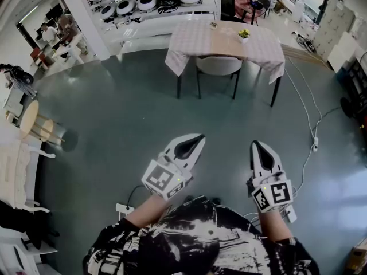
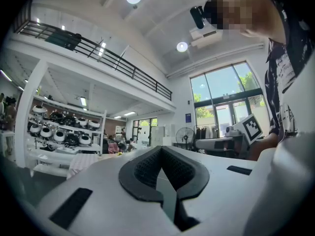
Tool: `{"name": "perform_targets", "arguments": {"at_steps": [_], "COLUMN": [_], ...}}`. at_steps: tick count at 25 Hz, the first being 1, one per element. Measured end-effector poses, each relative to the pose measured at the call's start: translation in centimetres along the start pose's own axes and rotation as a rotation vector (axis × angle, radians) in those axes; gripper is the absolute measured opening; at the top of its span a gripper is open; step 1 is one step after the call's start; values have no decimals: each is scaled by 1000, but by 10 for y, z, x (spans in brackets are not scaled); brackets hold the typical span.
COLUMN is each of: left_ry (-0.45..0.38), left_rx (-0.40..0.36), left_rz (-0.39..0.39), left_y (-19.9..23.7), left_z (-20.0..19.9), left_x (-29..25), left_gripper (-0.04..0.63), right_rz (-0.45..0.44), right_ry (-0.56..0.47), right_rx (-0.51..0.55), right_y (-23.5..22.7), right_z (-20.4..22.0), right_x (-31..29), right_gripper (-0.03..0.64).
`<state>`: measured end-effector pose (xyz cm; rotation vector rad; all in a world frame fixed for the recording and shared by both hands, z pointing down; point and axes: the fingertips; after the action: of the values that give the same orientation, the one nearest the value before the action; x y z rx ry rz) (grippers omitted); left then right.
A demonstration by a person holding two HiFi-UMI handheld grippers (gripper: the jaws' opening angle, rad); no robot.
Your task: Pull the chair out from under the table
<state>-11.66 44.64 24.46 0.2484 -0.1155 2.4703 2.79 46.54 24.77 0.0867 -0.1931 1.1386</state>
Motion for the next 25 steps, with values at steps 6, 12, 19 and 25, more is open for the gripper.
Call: {"name": "perform_targets", "arguments": {"at_steps": [6, 12, 19, 25], "left_ry": [8, -69, -114, -101], "left_rx": [11, 59, 6, -2], "left_rz": [61, 260, 284, 294], "left_y": [-8, -33, -40, -45], "left_z": [0, -20, -35, -26], "left_x": [-1, -9, -8, -20], "left_gripper": [-2, 518, 571, 571], "right_rz": [-35, -92, -86, -75], "right_ry": [-26, -179, -208, -193], "right_rx": [-31, -32, 99, 97], "right_y": [0, -12, -24, -41], "right_z": [-4, -38, -47, -42], "right_x": [-3, -4, 4, 10], "right_gripper": [-15, 510, 577, 575]}}
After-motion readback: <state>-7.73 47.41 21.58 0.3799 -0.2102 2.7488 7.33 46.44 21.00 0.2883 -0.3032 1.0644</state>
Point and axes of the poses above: the fingertips, and each gripper's own axes: x backward along the fingers, y to its left, z out of its underside, and after that the axes turned 9 degrees about -y, right-handed
